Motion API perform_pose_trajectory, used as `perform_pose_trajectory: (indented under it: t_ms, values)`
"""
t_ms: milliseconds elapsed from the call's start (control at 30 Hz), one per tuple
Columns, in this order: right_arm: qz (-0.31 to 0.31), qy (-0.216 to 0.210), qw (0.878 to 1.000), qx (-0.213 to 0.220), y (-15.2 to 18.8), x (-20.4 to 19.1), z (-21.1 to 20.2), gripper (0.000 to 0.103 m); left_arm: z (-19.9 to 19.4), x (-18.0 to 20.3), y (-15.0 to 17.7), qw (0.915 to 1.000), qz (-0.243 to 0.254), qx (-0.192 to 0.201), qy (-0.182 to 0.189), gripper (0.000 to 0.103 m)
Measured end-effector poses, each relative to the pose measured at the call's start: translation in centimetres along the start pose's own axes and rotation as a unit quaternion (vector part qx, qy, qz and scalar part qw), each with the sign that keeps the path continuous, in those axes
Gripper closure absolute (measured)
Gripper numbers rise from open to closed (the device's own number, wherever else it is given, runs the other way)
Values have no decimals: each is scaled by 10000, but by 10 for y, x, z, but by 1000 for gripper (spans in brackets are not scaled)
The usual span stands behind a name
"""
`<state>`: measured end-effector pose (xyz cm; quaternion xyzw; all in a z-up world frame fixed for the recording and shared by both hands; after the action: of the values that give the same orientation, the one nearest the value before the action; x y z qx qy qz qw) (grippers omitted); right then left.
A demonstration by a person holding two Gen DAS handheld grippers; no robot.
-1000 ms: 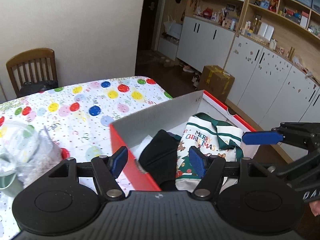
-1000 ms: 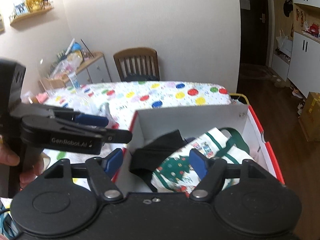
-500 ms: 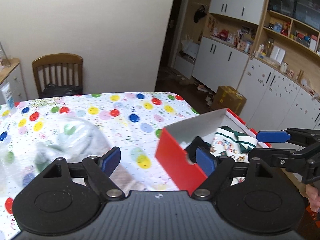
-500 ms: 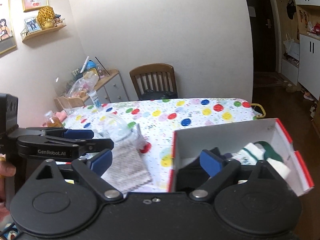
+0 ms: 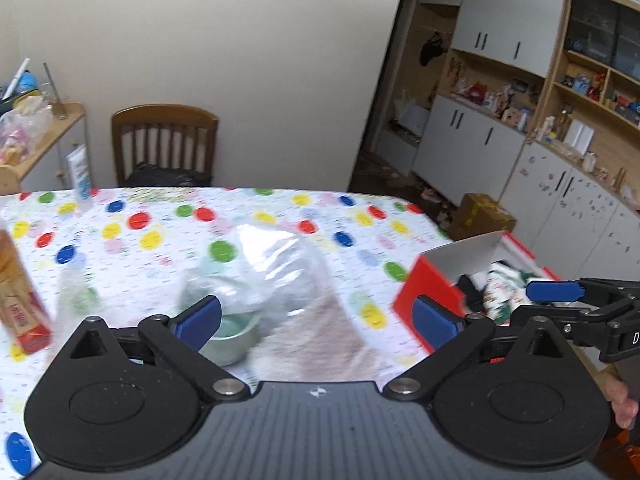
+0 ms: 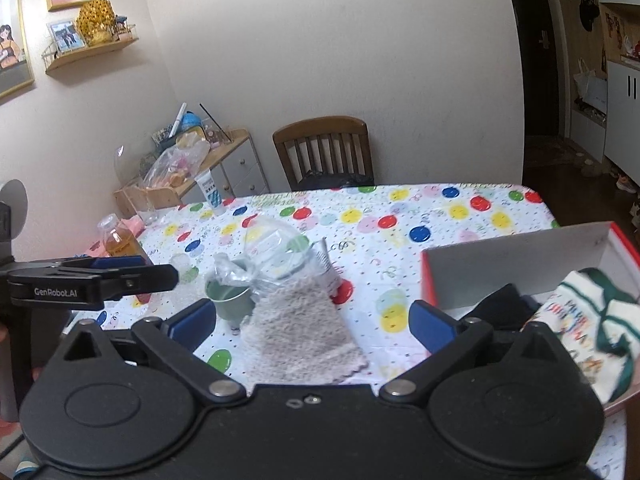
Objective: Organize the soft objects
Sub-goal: 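Move the left gripper to the bubble wrap while the right approaches the white knit cloth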
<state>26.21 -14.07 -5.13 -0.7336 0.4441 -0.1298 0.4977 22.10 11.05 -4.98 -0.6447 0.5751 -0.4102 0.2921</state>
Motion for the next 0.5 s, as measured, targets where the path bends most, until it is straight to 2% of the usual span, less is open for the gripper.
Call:
perform_pose_trajectory:
  t_ms: [267,500]
  values:
    - [-55,167,9996,-237,21,-30,41,0,-4,-69,14,9978,-164,-36,-647,1]
    - [-52,319,9984,-463,34,-52,75,0,4,-122,29,9941,-466,-95,-971,1]
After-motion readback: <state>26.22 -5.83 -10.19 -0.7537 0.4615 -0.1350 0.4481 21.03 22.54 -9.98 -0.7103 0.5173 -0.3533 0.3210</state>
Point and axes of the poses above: each gripper's, at about its wrist camera, not at the fingertips, and z roughly the way its jaws point, x to its right, y to its underside, the point moved 3 cm from there along z, roughly the way its jaws point, and after that the axes turned 5 degrees about x, right-handed, at the moved point
